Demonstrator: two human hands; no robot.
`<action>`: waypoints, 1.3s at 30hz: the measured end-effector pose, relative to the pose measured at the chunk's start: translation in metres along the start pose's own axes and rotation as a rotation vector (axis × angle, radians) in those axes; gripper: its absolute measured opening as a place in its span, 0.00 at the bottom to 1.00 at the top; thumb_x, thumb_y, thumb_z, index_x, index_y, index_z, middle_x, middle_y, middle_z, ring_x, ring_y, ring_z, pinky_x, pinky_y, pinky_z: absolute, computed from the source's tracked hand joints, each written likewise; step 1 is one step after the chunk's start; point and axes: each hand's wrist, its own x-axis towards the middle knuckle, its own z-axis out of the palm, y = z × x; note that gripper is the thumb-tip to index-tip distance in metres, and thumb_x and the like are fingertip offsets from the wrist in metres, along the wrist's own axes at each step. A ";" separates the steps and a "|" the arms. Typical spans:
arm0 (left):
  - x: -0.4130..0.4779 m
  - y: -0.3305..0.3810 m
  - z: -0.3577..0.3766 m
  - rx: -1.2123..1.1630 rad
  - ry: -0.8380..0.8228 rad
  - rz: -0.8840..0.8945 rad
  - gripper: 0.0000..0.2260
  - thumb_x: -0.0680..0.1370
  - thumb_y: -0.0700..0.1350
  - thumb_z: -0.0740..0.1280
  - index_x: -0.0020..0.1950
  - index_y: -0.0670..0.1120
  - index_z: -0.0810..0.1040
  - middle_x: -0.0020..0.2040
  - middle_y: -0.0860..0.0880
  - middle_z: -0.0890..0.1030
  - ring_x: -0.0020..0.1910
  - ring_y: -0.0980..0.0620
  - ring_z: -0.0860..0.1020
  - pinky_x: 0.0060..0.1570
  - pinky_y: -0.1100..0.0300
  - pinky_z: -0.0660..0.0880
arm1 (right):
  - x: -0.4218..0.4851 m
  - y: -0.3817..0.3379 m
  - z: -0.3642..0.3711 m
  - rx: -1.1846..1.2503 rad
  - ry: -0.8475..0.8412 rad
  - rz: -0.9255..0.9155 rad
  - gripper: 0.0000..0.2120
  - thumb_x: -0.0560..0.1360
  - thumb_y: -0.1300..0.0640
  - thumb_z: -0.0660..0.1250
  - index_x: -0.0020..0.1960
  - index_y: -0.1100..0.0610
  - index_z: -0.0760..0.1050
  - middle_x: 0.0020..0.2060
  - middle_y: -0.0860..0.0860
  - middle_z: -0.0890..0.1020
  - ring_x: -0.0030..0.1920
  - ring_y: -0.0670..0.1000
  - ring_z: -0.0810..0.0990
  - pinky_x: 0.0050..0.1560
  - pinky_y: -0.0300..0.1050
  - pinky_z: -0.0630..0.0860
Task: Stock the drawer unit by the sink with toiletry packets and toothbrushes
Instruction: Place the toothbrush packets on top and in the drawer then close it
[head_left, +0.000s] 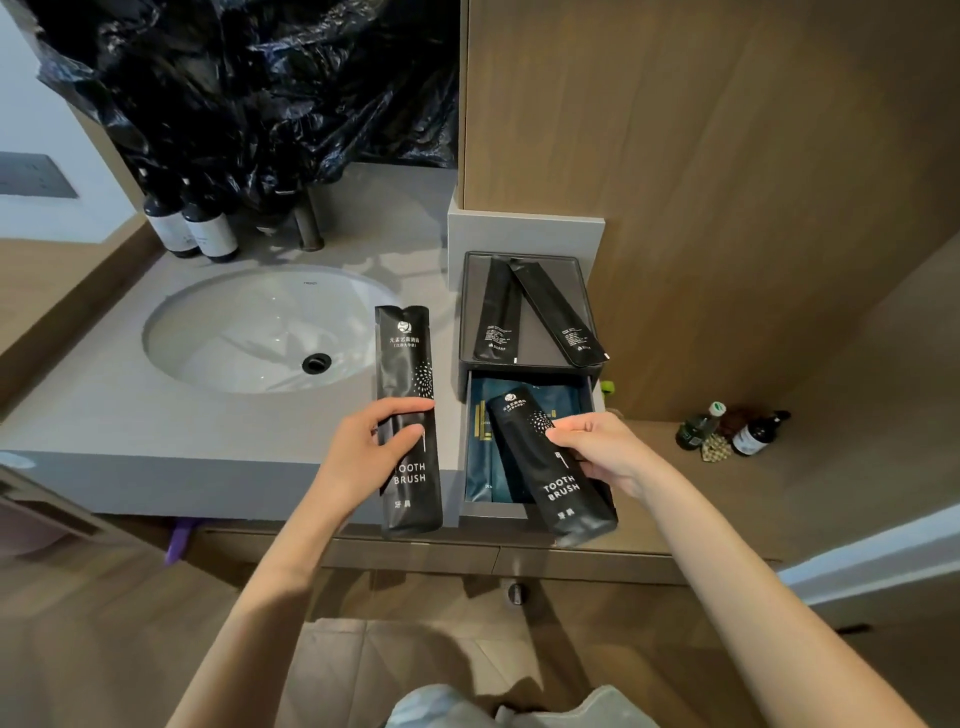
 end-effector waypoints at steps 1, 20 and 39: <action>-0.003 -0.001 0.000 -0.020 0.001 -0.009 0.14 0.77 0.38 0.66 0.52 0.58 0.78 0.53 0.64 0.78 0.62 0.58 0.72 0.66 0.59 0.65 | 0.007 0.000 0.005 0.033 0.018 0.006 0.07 0.78 0.65 0.64 0.47 0.61 0.81 0.41 0.53 0.84 0.40 0.48 0.81 0.40 0.40 0.79; -0.013 -0.008 -0.009 -0.147 0.030 -0.029 0.14 0.77 0.40 0.67 0.52 0.60 0.82 0.56 0.63 0.81 0.64 0.60 0.73 0.70 0.49 0.67 | 0.078 0.009 0.059 0.122 0.355 -0.027 0.11 0.73 0.63 0.72 0.55 0.60 0.81 0.51 0.53 0.82 0.50 0.53 0.81 0.48 0.46 0.81; -0.015 -0.013 -0.005 -0.219 0.036 -0.068 0.14 0.77 0.39 0.67 0.52 0.58 0.83 0.55 0.62 0.81 0.63 0.57 0.75 0.67 0.47 0.70 | 0.043 0.010 0.038 -0.878 -0.007 -0.488 0.38 0.69 0.52 0.76 0.75 0.50 0.64 0.75 0.54 0.61 0.70 0.58 0.67 0.70 0.55 0.67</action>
